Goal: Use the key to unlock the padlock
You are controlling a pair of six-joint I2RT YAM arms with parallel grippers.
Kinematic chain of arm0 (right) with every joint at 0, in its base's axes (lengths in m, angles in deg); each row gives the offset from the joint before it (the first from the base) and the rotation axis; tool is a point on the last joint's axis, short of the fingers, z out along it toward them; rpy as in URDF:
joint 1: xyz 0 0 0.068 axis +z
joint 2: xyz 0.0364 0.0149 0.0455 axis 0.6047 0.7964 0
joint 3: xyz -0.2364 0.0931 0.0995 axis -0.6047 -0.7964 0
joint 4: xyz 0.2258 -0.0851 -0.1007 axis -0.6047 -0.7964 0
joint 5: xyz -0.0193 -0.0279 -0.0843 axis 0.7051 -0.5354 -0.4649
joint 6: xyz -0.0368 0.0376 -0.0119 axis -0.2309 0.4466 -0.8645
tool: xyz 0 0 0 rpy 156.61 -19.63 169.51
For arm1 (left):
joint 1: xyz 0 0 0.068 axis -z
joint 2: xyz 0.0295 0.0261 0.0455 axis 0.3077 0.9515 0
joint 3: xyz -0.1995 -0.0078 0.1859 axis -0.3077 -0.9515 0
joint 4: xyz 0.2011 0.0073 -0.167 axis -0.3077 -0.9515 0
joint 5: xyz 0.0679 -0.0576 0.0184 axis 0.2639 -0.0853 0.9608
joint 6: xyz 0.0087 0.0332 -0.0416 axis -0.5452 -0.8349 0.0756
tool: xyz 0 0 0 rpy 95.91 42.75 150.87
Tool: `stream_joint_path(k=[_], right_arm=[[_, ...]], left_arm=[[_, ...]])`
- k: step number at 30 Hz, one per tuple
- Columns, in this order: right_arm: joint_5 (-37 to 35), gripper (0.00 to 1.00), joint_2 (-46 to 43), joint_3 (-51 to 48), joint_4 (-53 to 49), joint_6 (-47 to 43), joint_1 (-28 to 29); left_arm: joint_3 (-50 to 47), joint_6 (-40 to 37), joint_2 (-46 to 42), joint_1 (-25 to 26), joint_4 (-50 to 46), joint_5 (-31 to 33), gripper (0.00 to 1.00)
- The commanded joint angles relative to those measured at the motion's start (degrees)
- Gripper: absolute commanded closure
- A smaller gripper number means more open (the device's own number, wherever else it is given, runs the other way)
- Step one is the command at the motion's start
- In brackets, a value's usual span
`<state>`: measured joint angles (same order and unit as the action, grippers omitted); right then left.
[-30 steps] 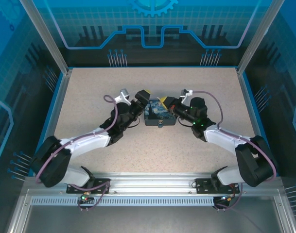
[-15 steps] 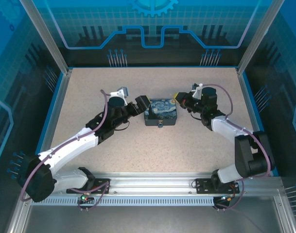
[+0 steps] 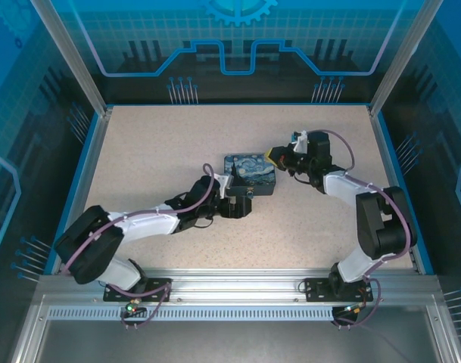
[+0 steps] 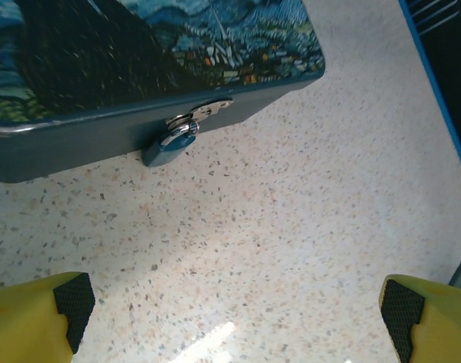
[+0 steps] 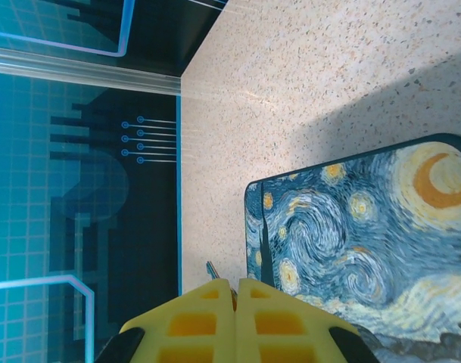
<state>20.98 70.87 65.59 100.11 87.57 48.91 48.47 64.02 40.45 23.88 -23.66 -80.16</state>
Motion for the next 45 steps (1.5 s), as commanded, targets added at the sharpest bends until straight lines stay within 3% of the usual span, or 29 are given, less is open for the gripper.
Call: stream_joint_path(k=[1,18,32,38,45], right_arm=[[-0.23,1.00,1.78,2.10,-1.89,-1.98,1.68],[-3.19,1.00,6.83,3.77,-3.01,-1.84,4.03],[-4.10,1.00,8.48,3.13,-3.88,-1.05,4.19],[-4.14,1.00,9.01,3.08,-3.88,-1.38,4.17],[-3.98,1.00,9.80,3.87,-6.25,-2.08,4.08]], left_arm=[[-0.28,-5.65,2.88,0.23,7.69,-1.68,0.01],[-0.63,-8.43,18.70,1.59,28.69,5.86,0.07],[1.49,-14.40,24.61,5.65,33.12,17.16,0.07],[3.82,-13.55,28.10,5.89,35.13,16.15,0.07],[7.28,-13.02,29.69,5.98,35.52,9.87,0.07]])
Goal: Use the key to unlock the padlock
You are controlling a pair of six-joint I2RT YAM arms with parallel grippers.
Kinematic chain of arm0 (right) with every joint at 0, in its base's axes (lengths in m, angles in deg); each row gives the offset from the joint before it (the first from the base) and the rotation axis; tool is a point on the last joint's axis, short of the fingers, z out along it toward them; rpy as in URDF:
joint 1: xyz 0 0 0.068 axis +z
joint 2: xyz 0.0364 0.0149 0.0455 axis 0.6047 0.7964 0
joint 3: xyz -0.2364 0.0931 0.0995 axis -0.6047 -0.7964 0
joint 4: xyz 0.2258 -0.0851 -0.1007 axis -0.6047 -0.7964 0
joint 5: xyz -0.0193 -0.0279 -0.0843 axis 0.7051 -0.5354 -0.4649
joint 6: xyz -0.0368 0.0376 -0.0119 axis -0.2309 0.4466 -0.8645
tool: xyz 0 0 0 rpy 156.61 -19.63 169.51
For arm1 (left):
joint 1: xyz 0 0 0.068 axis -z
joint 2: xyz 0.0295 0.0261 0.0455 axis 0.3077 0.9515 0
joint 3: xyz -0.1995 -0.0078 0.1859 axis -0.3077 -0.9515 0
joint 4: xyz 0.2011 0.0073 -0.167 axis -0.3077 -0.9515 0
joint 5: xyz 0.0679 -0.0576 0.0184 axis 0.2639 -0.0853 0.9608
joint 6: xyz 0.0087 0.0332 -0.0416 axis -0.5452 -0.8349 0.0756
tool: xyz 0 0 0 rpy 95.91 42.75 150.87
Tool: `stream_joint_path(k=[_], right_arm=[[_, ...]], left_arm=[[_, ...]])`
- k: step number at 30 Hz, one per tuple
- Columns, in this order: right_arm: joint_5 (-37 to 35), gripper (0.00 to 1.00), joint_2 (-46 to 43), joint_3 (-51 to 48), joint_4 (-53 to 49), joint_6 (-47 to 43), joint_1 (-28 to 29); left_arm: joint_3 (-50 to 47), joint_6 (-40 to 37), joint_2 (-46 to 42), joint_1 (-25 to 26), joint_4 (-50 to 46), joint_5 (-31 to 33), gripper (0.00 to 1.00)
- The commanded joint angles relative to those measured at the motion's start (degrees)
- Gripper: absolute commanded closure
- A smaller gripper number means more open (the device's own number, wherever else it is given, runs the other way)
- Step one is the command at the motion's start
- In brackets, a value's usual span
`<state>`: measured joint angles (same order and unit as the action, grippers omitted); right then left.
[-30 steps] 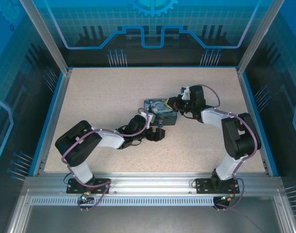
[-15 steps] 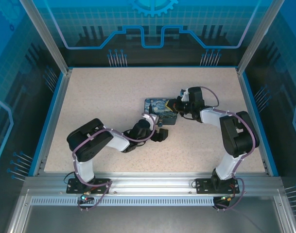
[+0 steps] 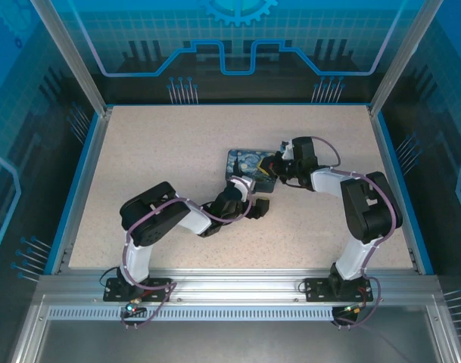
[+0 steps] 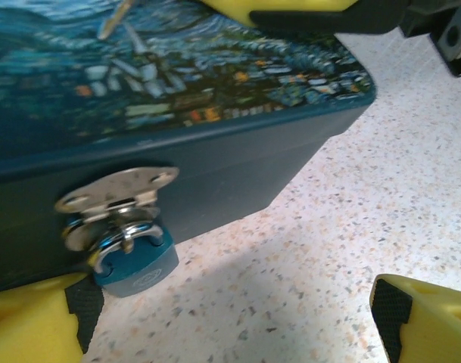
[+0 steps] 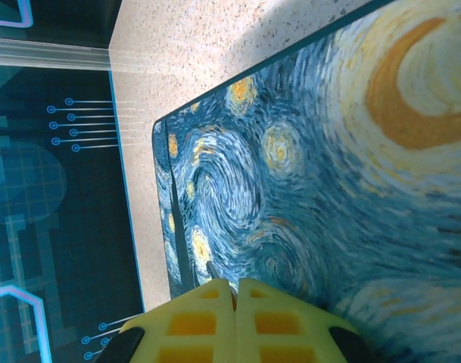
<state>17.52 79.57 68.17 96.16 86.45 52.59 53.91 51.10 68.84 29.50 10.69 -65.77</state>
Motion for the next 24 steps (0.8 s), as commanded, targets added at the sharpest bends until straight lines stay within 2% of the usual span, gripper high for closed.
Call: stream_joint_path(k=[1,7,14,24], right_arm=[[-0.47,1.00,1.14,1.48,-2.49,-1.04,0.46],[-0.56,1.00,1.21,2.27,-3.95,-1.84,0.36],[-0.84,1.00,1.12,2.35,-4.67,-2.36,0.40],[-0.69,1.00,1.14,2.34,-4.67,-2.28,0.50]], left_arm=[[2.05,0.12,1.15,0.31,1.40,-5.57,0.07],[0.49,6.36,0.12,-1.44,6.90,-11.16,0.10],[-2.41,16.58,2.16,-5.86,16.38,-13.32,0.12],[-2.20,18.74,4.16,-6.49,16.69,-12.41,0.13]])
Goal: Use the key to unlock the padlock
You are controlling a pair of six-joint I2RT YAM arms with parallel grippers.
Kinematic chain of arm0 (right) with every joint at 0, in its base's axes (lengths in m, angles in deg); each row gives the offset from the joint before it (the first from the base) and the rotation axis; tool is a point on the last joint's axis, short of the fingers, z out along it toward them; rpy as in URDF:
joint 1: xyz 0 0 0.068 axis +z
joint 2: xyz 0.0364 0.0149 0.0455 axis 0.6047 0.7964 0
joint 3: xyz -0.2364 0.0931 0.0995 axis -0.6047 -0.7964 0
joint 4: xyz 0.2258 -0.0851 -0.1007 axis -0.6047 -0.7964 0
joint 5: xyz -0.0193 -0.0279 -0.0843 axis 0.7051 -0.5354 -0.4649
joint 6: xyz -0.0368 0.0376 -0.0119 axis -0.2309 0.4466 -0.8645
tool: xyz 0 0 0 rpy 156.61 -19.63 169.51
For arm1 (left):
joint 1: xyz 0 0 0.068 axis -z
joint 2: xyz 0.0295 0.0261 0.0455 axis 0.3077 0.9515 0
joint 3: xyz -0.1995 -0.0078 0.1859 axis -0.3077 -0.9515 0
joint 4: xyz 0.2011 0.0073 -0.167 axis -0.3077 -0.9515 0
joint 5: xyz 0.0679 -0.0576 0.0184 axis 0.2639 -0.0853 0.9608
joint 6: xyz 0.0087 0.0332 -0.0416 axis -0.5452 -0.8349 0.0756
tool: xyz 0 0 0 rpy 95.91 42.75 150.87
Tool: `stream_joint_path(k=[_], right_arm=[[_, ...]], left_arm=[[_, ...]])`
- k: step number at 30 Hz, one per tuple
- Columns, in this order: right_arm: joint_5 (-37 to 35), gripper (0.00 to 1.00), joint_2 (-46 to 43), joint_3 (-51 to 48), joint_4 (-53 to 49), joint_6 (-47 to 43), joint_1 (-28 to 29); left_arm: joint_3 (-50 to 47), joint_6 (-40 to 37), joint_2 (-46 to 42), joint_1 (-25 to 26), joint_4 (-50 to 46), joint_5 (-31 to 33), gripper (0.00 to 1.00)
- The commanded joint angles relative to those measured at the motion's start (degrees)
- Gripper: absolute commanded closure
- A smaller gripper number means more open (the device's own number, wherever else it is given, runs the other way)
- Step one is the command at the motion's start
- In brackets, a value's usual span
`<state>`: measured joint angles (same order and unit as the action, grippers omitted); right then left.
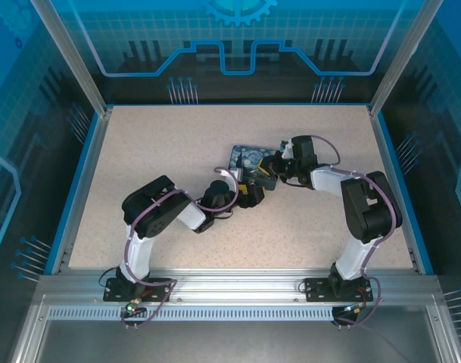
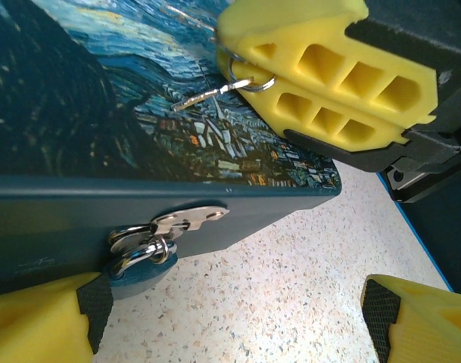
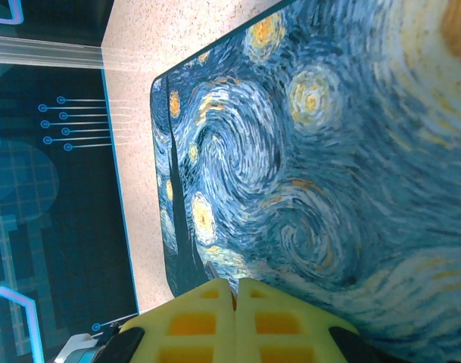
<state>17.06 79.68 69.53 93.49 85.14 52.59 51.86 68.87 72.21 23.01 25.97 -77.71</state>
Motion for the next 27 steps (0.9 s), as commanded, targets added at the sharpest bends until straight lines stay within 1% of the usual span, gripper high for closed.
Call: stream_joint_path(k=[1,6,10,13,19,24,27], right_arm=[[-0.18,1.00,0.94,1.05,-2.01,-0.83,0.51],[-0.10,1.00,1.09,1.33,-2.09,-0.75,0.45],[-0.01,1.00,1.09,1.59,-2.27,-0.80,0.50],[-0.12,1.00,1.06,1.74,-2.56,-0.96,0.45],[-0.18,1.00,1.32,1.70,-2.46,-0.76,0.64],[-0.36,1.00,1.60,1.77,-2.66,-0.99,0.87],[-0.36,1.00,1.85,1.71,-2.71,-1.07,0.87]], left_arm=[[-0.02,0.42,0.26,-0.03,-0.63,0.36,0.13],[1.79,-6.52,-3.24,0.60,-13.00,5.38,0.13],[4.87,-14.67,-5.42,2.09,-23.18,10.70,0.12],[6.97,-18.39,-4.91,2.77,-26.91,11.61,0.11],[10.08,-20.70,-1.72,3.53,-28.01,10.62,0.10],[9.70,-18.28,-0.45,3.44,-21.40,5.34,0.12],[8.48,-15.06,-0.51,3.07,-15.50,3.02,0.14]])
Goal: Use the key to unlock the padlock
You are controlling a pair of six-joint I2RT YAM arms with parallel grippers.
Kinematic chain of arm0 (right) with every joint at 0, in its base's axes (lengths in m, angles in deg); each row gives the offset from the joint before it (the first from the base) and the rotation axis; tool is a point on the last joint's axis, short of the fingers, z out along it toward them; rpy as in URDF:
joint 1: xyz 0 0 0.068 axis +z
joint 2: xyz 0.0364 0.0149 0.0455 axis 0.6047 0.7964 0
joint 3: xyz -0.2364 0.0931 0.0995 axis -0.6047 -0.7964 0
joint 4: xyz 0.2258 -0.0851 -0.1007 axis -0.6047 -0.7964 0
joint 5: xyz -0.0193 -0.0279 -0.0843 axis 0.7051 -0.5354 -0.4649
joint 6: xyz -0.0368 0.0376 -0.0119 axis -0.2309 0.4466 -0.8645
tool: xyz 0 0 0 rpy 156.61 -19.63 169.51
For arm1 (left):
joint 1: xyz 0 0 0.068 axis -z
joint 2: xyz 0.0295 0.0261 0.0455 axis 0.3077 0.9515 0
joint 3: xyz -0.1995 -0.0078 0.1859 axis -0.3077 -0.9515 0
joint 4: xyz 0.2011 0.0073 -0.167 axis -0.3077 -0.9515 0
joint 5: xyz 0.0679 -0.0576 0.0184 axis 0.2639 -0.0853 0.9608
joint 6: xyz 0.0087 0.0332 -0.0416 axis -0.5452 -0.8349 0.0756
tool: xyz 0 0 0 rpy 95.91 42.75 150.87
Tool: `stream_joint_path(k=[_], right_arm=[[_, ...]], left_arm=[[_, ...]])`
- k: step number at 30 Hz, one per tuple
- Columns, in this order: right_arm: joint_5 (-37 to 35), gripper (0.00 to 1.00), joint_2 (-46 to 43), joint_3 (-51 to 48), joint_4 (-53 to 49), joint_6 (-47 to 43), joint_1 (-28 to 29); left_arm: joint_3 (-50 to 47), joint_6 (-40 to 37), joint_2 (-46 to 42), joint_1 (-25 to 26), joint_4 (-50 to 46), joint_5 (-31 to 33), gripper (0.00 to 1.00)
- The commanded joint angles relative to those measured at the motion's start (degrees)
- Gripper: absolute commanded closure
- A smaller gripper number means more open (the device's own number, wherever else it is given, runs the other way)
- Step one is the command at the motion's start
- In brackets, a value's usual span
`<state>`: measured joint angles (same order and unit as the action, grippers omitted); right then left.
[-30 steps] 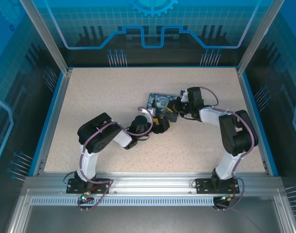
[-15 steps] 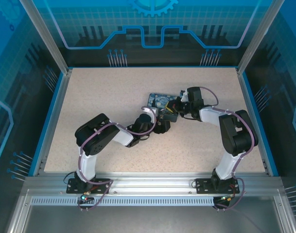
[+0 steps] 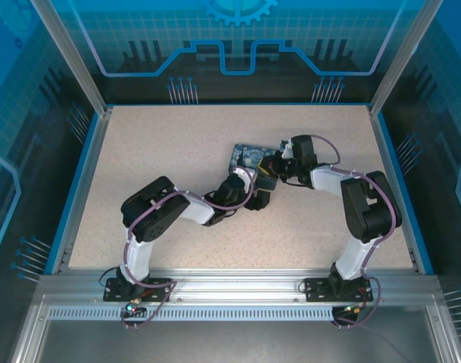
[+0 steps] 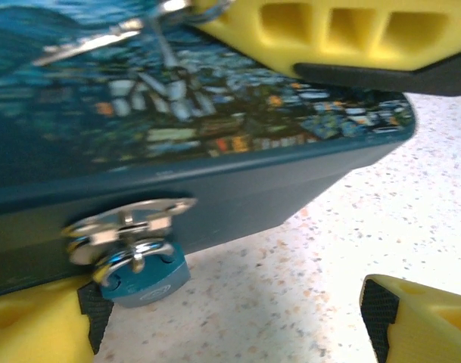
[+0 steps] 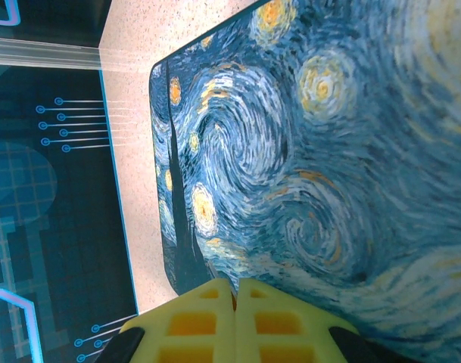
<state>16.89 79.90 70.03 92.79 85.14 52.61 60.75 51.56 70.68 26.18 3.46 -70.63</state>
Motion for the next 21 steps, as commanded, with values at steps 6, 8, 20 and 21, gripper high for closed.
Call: stream_joint_path(k=[6,8,20,21], right_arm=[[-0.27,1.00,2.09,1.20,-2.05,-1.30,0.79],[-0.19,1.00,2.27,1.16,-1.92,-1.34,0.81],[-0.19,1.00,2.75,1.22,-1.64,-1.24,0.95],[-0.19,1.00,2.74,1.20,-1.66,-1.19,0.95]], left_arm=[[-0.91,8.55,1.88,-1.61,12.64,-6.35,0.16],[-0.88,10.14,2.56,-2.10,13.65,-6.50,0.16],[-4.00,18.23,5.20,-3.80,22.44,-5.82,0.36],[-4.17,18.45,5.15,-3.82,22.75,-5.69,0.38]])
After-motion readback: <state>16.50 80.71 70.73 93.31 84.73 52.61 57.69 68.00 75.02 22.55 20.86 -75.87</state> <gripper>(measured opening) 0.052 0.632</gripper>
